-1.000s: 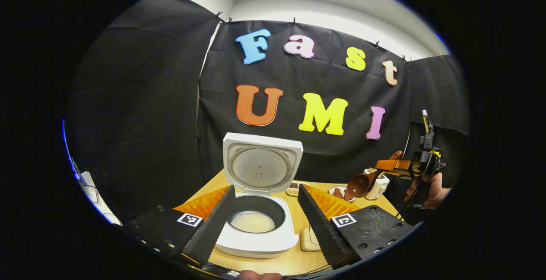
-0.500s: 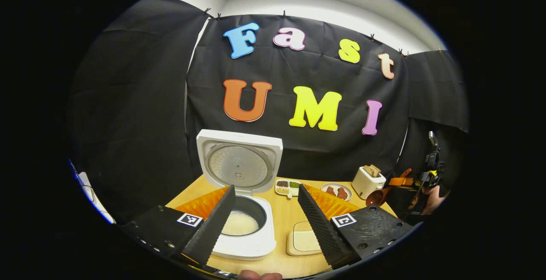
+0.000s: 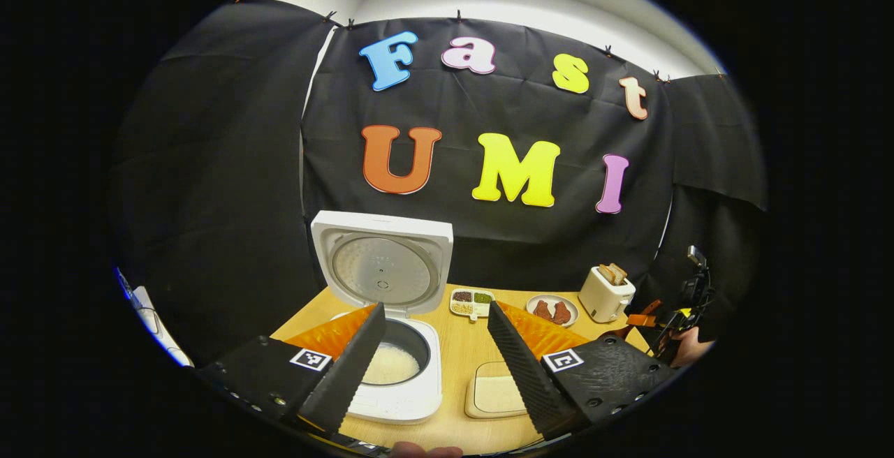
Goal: Close the left gripper, press the button to open the rice cooker; take a wooden spoon from the chopstick holder with the right hand, scoop a spoonful of rice and pour it into the rice cooker, then put the wooden spoon back into the chopstick holder.
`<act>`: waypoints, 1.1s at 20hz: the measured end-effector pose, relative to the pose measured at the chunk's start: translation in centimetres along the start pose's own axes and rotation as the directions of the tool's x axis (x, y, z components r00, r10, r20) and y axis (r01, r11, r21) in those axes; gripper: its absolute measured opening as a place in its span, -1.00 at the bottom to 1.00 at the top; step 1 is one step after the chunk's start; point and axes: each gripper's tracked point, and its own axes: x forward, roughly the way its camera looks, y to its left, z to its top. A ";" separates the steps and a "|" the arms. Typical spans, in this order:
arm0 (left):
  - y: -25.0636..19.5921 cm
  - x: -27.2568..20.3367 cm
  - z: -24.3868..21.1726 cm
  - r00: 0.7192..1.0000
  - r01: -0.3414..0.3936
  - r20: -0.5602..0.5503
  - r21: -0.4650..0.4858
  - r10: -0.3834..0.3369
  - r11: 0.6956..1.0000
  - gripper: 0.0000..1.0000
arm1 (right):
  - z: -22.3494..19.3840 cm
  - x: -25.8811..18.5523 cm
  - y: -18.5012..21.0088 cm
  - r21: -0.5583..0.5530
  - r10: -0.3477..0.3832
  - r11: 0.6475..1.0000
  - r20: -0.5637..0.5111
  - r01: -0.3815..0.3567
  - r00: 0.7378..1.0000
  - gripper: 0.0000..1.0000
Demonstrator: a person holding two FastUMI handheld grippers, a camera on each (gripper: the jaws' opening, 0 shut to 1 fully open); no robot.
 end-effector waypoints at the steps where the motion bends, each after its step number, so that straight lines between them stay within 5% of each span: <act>1: -0.1 0.2 -0.1 1.000 -0.001 -0.007 0.001 0.001 1.000 0.89 | -0.5 0.7 -0.3 0.000 -0.009 1.000 -0.008 0.009 1.000 -0.70; 12: -0.6 0.9 -0.2 0.999 0.005 -0.038 0.041 -0.003 0.999 0.89 | -3.6 3.8 -0.3 0.022 0.028 0.999 -0.028 -0.027 0.999 -0.54; 16: -0.8 1.0 0.8 1.000 0.024 -0.015 0.037 -0.024 0.999 0.89 | -1.8 2.4 -0.9 -0.045 0.002 0.999 0.022 -0.001 1.000 0.00; 17: -0.7 1.1 1.2 1.000 0.029 -0.004 0.037 -0.029 0.999 0.89 | -1.2 1.9 -1.2 -0.063 -0.010 0.998 0.039 0.012 0.999 0.41; 22: -0.5 1.0 3.5 0.996 0.057 0.066 0.019 -0.058 0.998 0.89 | 3.4 -2.3 -2.3 -0.099 -0.053 0.993 0.154 0.069 0.987 0.53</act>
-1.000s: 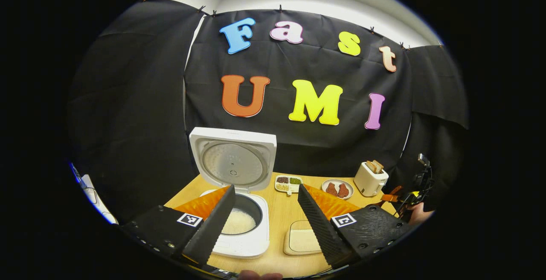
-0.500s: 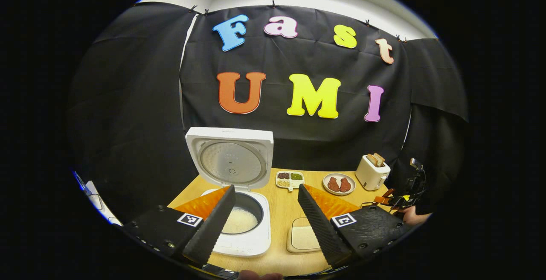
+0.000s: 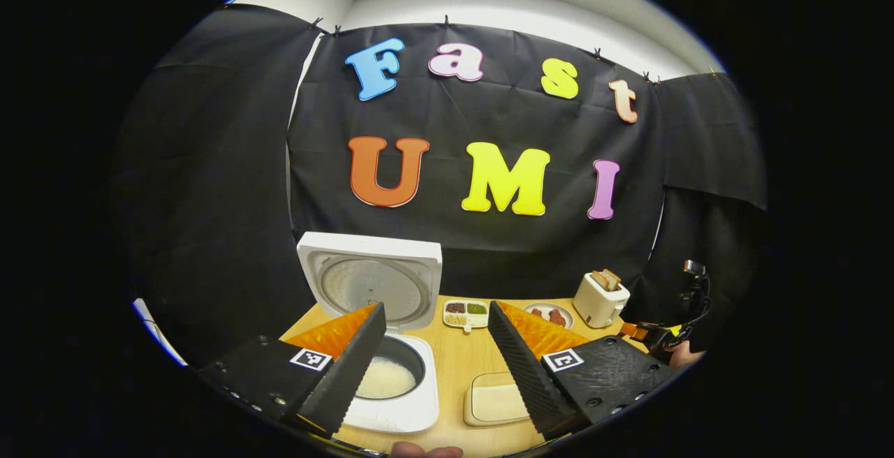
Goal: Close the left gripper, press the button to open the rice cooker; take a wooden spoon from the chopstick holder with the right hand, scoop a spoonful of rice and pour it into the rice cooker, then put the wooden spoon back into the chopstick holder.
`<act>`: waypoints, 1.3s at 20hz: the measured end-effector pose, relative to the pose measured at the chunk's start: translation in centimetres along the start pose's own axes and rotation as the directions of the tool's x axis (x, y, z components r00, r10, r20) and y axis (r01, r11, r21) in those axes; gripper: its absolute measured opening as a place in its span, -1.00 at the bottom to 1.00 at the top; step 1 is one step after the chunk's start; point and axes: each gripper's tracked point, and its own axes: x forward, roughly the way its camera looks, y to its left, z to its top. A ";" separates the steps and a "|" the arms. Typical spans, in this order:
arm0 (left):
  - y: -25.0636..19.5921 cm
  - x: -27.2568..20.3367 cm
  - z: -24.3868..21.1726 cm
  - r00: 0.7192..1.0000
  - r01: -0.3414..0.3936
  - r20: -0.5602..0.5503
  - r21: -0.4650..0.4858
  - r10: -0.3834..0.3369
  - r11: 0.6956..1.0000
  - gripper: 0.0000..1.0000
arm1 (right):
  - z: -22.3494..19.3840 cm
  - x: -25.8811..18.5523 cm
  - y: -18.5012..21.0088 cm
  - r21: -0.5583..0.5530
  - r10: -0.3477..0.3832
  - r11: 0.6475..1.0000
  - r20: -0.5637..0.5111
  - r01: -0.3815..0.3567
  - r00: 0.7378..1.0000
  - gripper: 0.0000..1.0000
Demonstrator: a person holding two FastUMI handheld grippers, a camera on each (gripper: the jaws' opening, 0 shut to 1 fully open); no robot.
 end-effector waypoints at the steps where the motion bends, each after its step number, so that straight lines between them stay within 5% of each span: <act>1: 0.1 0.1 0.4 1.000 0.003 0.010 -0.003 -0.003 1.000 0.89 | 1.5 -1.1 -0.4 -0.017 -0.011 1.000 0.033 0.012 0.999 0.54; 4: 1.4 0.7 2.2 0.999 -0.013 0.047 0.001 0.013 1.000 0.89 | 5.1 -4.3 -0.6 -0.083 -0.034 0.996 0.131 0.045 0.991 0.55; 8: 3.0 2.4 6.6 0.992 -0.016 0.125 0.001 0.016 1.000 0.89 | 9.5 -8.9 1.0 -0.123 -0.019 0.991 0.240 0.050 0.971 0.99; 15: 5.8 10.5 9.2 0.989 -0.035 0.148 0.102 0.019 0.994 0.88 | 9.6 -14.6 3.7 -0.111 0.005 0.994 0.280 0.027 0.960 0.93; 21: 10.3 18.3 5.7 0.996 -0.071 -0.043 0.042 0.073 0.997 0.89 | 8.5 -17.1 0.9 -0.107 -0.093 0.987 0.258 0.124 0.962 1.00; 26: 12.2 21.6 2.6 0.976 -0.059 -0.210 -0.005 0.057 0.998 0.89 | 7.2 -16.6 0.5 -0.071 -0.123 0.988 0.206 0.140 0.971 1.00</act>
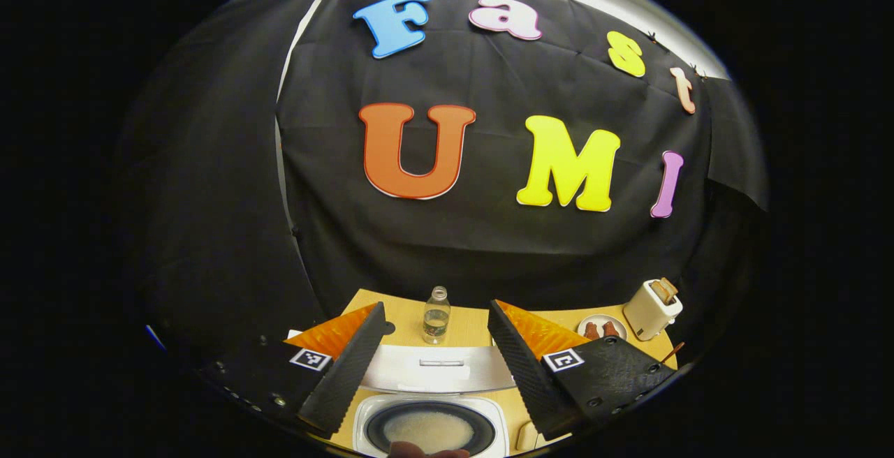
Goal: Close the left gripper, press the button to open the rice cooker; take a wooden spoon from the chopstick holder with the right hand, scoop a spoonful of rice and pour it into the rice cooker, then put the wooden spoon back into the chopstick holder.
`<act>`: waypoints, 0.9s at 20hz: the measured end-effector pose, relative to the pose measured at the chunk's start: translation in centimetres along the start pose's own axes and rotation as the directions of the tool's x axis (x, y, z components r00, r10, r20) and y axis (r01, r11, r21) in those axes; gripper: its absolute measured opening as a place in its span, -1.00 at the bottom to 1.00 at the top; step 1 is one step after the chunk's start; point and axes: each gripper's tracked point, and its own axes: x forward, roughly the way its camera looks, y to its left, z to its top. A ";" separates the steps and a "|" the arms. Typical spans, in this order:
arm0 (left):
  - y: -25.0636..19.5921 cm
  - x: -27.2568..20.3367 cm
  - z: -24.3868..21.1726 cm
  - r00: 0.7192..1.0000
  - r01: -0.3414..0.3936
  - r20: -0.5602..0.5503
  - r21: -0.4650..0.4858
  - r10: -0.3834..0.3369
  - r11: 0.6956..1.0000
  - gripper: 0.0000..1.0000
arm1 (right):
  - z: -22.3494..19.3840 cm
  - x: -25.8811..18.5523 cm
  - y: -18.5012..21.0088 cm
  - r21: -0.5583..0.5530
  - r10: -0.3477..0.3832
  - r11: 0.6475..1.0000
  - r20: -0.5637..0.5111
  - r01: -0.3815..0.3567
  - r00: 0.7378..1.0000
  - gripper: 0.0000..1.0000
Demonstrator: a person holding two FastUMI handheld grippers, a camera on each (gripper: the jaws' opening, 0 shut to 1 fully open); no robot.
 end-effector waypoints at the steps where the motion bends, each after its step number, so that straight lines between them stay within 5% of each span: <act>1: 0.1 0.0 -0.5 1.000 0.001 -0.020 0.004 -0.001 1.000 0.89 | 0.1 0.1 0.4 -0.002 0.005 1.000 -0.001 -0.005 1.000 1.00; 7: 0.1 -1.9 -2.4 0.996 -0.018 -0.082 0.079 0.025 0.997 0.94 | 1.2 0.2 5.6 -0.031 0.139 0.990 0.030 -0.138 0.990 1.00; 11: -0.1 -5.4 -4.8 0.992 -0.009 -0.122 0.042 0.014 0.999 0.94 | 0.6 -0.3 8.4 -0.031 0.215 0.976 0.024 -0.215 0.976 1.00; 18: 0.0 -11.7 -15.3 0.958 0.002 -0.287 -0.025 -0.009 1.000 0.92 | -0.1 -2.6 11.6 -0.038 0.326 0.945 0.022 -0.325 0.945 1.00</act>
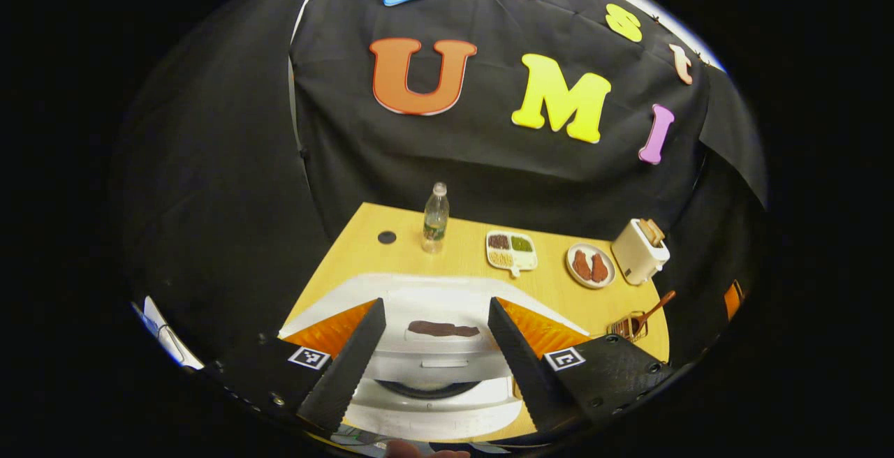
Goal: Close the left gripper, press the button to open the rice cooker; take a wooden spoon from the chopstick holder with the right hand, scoop a spoonful of rice and pour it into the rice cooker, then put the wooden spoon back into the chopstick holder.
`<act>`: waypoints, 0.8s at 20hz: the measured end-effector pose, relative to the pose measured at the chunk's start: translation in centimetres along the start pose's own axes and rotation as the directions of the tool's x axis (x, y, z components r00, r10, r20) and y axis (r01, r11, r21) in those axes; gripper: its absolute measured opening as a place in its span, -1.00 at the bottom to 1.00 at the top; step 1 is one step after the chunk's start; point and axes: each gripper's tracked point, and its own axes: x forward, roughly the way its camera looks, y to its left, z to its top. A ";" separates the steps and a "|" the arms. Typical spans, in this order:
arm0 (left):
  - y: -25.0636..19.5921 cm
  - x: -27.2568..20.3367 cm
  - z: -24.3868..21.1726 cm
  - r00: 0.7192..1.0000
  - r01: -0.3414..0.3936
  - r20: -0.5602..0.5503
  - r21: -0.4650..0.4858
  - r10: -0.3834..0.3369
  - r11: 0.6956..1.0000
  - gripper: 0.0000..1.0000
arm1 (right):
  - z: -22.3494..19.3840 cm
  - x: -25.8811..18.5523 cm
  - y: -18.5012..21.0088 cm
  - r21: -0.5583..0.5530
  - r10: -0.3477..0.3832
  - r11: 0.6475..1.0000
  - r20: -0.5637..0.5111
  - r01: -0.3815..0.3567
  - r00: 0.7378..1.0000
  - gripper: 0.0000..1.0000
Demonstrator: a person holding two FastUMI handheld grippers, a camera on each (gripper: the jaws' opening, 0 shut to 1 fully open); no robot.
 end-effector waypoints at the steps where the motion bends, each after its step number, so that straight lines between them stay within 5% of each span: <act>1: -0.1 0.7 -0.9 1.000 0.000 -0.022 -0.004 -0.001 1.000 0.94 | -0.2 -0.1 0.5 0.003 0.014 1.000 -0.005 -0.014 1.000 1.00; 16: -0.4 1.1 -11.5 0.966 0.020 -0.258 -0.049 -0.032 0.999 0.94 | -2.4 0.1 2.8 0.023 0.047 0.999 -0.056 -0.045 0.997 1.00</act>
